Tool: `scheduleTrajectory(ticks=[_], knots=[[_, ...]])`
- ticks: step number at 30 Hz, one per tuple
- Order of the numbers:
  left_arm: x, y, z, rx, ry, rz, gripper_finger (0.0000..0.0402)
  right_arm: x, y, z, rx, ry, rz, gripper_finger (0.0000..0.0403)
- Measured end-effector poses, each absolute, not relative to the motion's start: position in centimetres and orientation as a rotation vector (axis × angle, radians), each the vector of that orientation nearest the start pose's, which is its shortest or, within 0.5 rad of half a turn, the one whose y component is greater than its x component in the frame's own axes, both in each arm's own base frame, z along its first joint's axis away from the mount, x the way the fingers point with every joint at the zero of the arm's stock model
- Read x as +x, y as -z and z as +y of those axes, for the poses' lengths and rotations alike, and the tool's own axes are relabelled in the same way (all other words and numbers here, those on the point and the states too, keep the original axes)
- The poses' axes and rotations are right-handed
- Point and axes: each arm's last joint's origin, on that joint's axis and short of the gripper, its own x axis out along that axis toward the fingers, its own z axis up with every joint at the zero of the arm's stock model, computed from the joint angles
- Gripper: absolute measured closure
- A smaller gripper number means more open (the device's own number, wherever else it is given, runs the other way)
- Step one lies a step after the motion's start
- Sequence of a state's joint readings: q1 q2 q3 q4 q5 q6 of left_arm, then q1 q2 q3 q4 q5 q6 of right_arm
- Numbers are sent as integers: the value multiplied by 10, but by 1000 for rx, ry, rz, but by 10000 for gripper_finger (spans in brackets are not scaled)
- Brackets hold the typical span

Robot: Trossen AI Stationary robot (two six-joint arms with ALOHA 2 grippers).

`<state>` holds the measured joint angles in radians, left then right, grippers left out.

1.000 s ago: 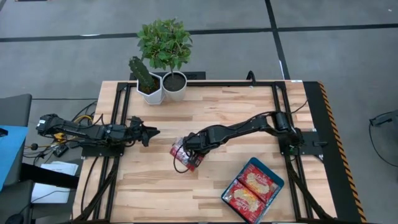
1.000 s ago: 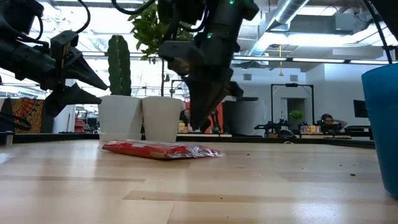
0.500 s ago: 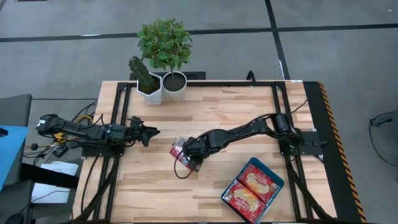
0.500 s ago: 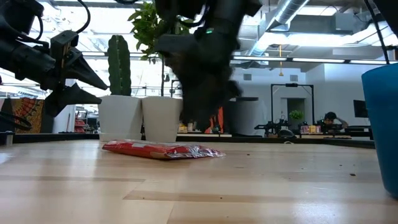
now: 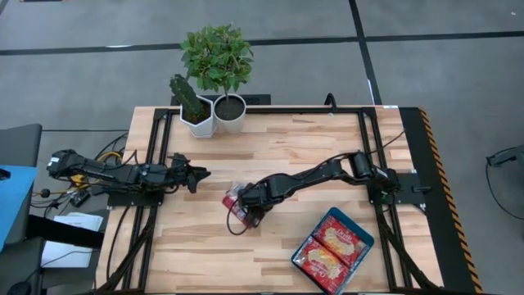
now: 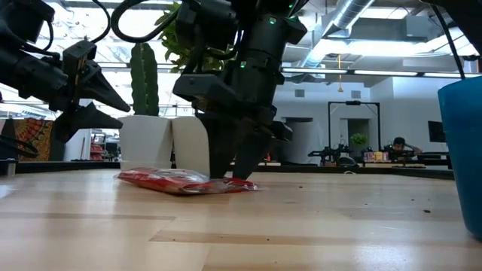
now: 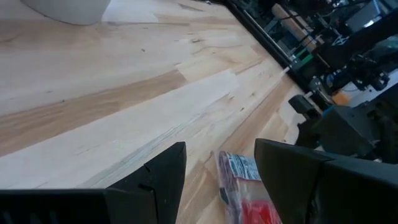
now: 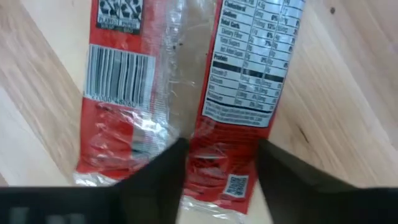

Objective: Sort popcorn bags into baskets
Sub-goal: Put the red popcorn bag into the blue bin

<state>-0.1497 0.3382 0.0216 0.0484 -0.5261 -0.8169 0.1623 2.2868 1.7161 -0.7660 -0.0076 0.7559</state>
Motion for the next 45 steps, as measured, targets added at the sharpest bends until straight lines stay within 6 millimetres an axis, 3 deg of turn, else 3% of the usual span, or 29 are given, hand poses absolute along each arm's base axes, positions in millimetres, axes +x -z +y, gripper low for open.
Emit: scheduleTrajectory(ticks=[6, 12, 22, 28, 38, 45], knots=[[113, -147, -2, -718, -464, 85, 219, 448, -126, 69, 564, 345, 1340, 373], [113, -147, -2, -742, -466, 79, 219, 444, -137, 70, 570, 340, 1337, 398], [113, -147, -2, -824, -466, 64, 219, 434, -171, 69, 546, 364, 1286, 400], [114, -146, -3, -878, -443, 78, 219, 431, -173, 76, 531, 356, 1300, 396], [124, -137, -9, -973, -359, 207, 195, 420, -179, 99, 526, 348, 1341, 266], [143, -147, -12, -967, -365, 273, 208, 408, -198, 123, 540, 392, 1295, 233]])
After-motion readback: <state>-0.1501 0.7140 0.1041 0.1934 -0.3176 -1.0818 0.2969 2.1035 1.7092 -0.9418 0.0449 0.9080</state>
